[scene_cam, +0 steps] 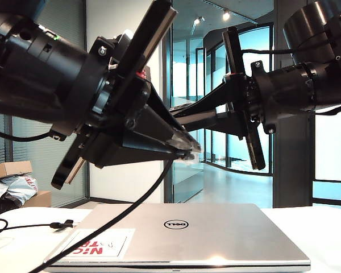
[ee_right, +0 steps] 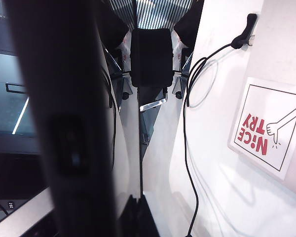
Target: Pick up the charging cable and the phone, plug the charging cable into the charging port on the phone, and finally place them back on the table.
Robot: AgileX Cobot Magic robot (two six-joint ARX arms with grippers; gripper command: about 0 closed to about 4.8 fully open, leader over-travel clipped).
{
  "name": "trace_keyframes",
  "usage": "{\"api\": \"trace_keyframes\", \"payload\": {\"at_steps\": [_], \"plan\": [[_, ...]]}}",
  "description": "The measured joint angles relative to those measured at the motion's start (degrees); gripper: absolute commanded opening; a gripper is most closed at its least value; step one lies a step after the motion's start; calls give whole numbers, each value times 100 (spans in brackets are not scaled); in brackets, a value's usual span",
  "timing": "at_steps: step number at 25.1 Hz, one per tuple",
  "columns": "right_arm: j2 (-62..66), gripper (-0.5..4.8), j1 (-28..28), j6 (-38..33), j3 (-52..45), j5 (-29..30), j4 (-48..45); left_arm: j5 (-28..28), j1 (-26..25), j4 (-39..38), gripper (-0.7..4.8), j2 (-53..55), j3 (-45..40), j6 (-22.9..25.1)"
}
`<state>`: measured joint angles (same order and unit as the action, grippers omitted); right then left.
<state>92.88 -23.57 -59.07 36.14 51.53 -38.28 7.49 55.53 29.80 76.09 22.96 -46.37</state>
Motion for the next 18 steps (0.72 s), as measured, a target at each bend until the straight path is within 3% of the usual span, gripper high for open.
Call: {"api": "trace_keyframes", "payload": {"at_steps": [18], "plan": [[0, -6, 2, -52, 0, 168, 2, 0, 0, 0, -6, 2, 0, -2]]}}
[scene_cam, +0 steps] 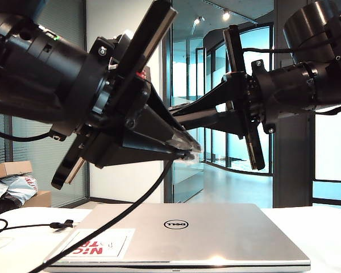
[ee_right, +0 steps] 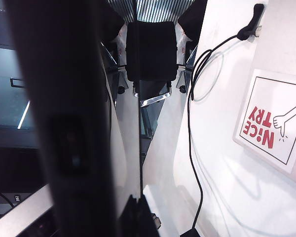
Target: Pick up the charging cable and the phone, plug the charging cable into the charging port on the phone, and finally place them back on the table.
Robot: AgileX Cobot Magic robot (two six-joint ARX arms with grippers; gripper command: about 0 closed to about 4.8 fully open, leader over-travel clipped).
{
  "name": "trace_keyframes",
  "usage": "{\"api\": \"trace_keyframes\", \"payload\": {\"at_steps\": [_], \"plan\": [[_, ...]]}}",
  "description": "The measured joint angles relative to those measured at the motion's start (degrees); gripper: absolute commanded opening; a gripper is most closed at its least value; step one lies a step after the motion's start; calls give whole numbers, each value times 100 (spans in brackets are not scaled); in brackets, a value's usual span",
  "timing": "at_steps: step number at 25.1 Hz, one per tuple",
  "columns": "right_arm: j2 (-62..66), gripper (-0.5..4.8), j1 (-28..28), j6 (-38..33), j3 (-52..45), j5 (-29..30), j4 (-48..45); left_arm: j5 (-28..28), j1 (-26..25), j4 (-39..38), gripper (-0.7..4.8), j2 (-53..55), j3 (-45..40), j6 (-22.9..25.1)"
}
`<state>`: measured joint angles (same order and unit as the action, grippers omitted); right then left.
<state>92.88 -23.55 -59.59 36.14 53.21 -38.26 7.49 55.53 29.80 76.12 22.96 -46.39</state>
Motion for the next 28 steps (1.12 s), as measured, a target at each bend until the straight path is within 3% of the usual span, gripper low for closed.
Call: {"api": "trace_keyframes", "payload": {"at_steps": [13, 19, 28], "plan": [[0, -6, 0, 90, 0, -20, -44, 0, 0, -2, -6, 0, 0, 0], [-42, -6, 2, 87, -2, -339, -50, 0, 0, -2, -6, 0, 0, 0], [-42, -6, 13, -197, -334, -509, -629, -2, 0, -2, -6, 0, 0, 0]]}}
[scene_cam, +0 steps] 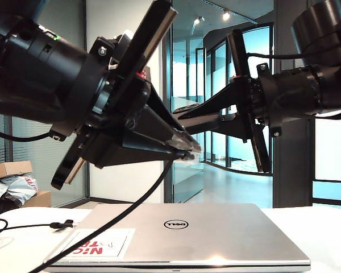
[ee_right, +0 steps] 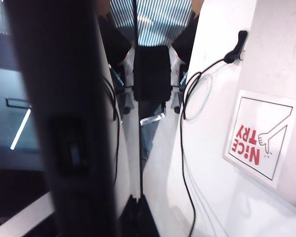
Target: Pick up the charging cable and the phone, plug the charging cable into the charging port on the phone, and finally place them back on the table.
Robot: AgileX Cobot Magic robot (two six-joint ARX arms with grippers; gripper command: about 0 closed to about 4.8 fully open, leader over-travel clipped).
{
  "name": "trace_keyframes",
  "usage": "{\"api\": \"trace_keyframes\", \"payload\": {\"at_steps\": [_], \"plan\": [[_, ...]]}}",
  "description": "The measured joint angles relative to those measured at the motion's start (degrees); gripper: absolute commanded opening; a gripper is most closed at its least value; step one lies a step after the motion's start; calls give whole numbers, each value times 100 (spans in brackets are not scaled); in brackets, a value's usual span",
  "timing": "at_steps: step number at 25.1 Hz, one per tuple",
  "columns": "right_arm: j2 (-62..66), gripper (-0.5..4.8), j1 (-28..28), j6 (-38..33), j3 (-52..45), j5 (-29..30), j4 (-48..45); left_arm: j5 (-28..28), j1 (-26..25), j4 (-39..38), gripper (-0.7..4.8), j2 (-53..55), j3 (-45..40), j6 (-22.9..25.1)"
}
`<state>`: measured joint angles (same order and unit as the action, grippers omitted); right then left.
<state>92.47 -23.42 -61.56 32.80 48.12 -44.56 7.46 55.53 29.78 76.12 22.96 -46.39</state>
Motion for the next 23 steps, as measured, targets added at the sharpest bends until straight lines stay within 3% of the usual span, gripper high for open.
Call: {"api": "trace_keyframes", "payload": {"at_steps": [7, 23], "plan": [[-2, -6, 4, -411, -164, -157, -789, 0, 0, 0, -6, 0, 0, 0], [0, -6, 4, -9, -166, 245, -535, 0, 0, 2, -6, 2, 0, 0]]}}
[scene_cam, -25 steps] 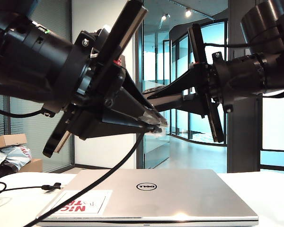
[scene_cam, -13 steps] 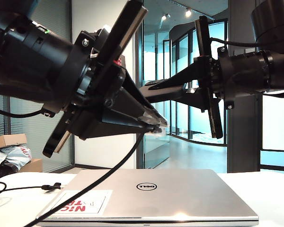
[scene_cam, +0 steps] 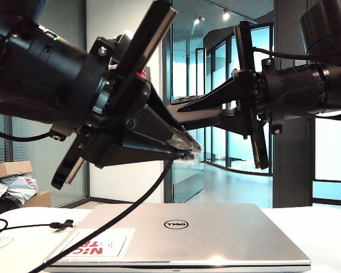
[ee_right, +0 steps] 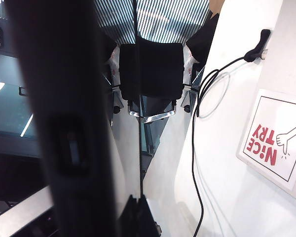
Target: Pick up the charging cable and the phone, plug the charging cable into the charging port on the phone, and finally place them back on the table.
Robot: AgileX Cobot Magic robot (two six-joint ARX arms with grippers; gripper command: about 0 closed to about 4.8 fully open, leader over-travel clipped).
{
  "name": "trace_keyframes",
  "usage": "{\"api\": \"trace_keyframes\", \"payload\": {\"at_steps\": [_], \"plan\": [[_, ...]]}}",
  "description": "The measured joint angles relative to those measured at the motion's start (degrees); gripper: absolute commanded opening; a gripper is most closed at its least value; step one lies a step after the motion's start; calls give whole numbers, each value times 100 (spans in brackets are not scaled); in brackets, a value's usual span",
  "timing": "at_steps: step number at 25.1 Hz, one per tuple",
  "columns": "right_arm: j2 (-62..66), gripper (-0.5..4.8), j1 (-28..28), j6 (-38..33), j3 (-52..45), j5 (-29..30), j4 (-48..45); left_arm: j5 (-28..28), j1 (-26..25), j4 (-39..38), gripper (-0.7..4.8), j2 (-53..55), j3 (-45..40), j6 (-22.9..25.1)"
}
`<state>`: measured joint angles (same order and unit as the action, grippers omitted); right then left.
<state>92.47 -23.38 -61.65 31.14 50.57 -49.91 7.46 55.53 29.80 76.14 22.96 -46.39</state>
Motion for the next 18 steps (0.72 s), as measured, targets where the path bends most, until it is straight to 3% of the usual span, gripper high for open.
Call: {"api": "trace_keyframes", "payload": {"at_steps": [18], "plan": [[0, -6, -2, 85, 0, 4, -13, 0, -2, 0, -6, 0, 0, 0]]}}
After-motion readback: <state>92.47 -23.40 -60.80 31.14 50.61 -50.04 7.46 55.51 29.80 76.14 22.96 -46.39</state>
